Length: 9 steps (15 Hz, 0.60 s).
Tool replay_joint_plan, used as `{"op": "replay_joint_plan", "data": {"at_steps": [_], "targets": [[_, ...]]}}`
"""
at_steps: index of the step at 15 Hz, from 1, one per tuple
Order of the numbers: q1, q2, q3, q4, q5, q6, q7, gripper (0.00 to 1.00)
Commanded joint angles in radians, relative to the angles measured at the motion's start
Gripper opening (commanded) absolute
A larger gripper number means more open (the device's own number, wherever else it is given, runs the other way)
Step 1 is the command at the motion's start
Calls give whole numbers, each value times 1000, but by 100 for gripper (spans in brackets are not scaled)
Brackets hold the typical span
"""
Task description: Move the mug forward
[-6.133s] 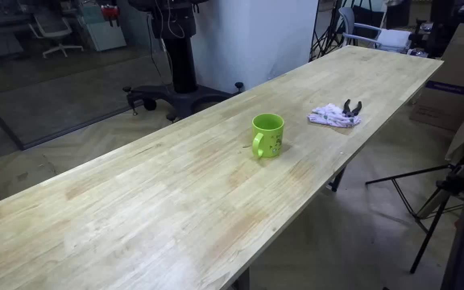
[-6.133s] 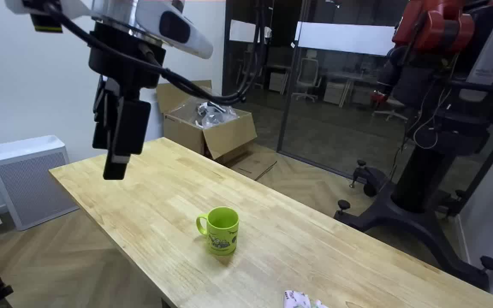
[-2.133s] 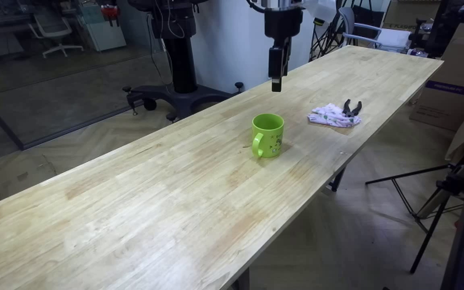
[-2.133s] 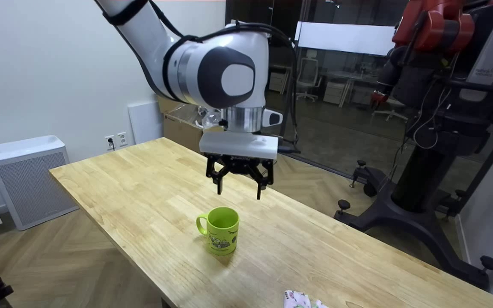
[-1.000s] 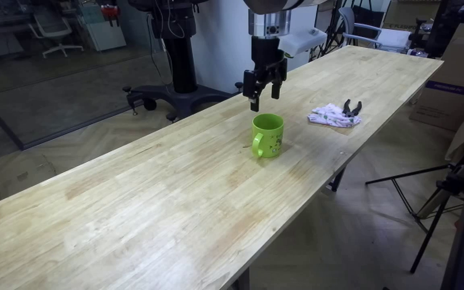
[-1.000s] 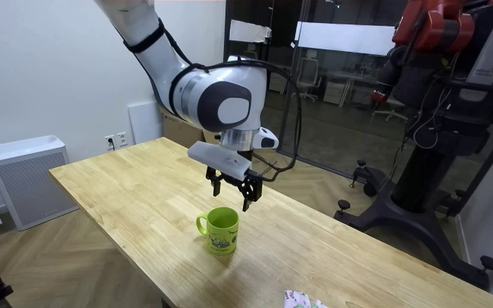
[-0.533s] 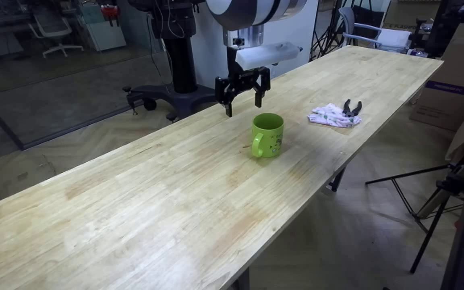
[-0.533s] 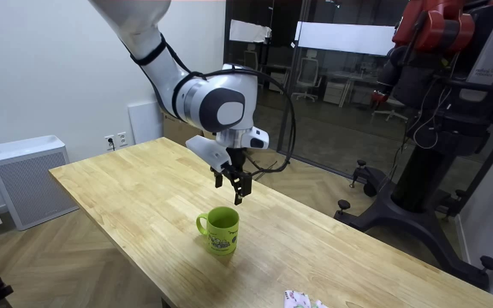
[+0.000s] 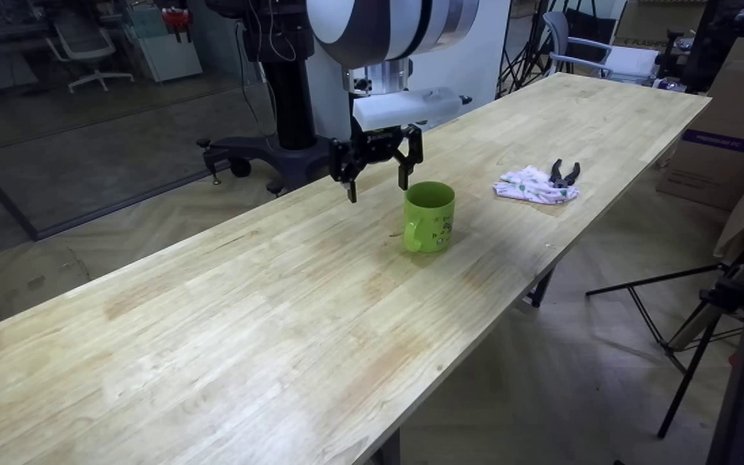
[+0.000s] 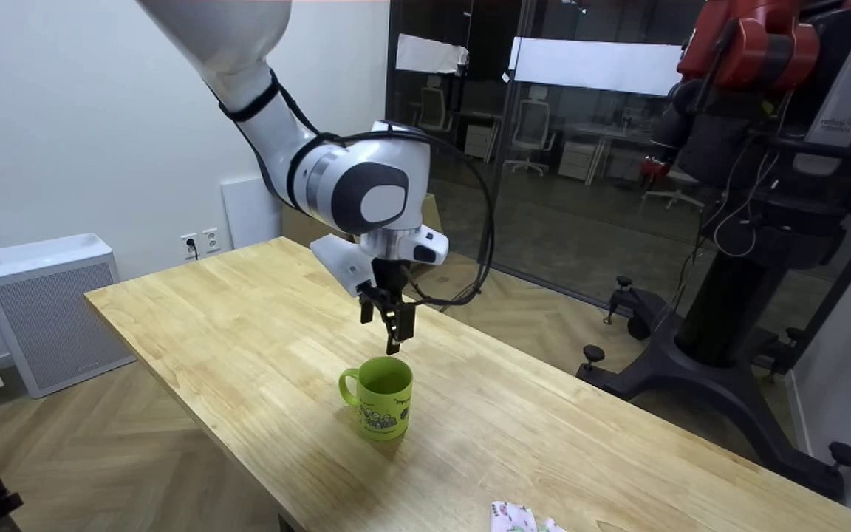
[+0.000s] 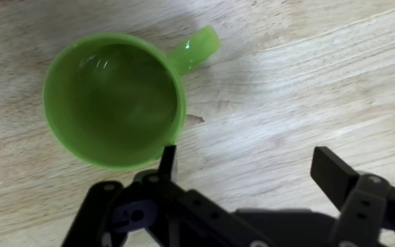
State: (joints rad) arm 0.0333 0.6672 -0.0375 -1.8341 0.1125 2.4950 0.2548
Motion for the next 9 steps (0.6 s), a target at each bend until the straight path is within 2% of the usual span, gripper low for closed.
{"op": "replay_joint_plan", "data": {"at_steps": [1, 9], "targets": [[24, -20, -18, -26, -13, 7, 36, 100], [90, -99, -59, -188, -4, 127, 161, 100]]}}
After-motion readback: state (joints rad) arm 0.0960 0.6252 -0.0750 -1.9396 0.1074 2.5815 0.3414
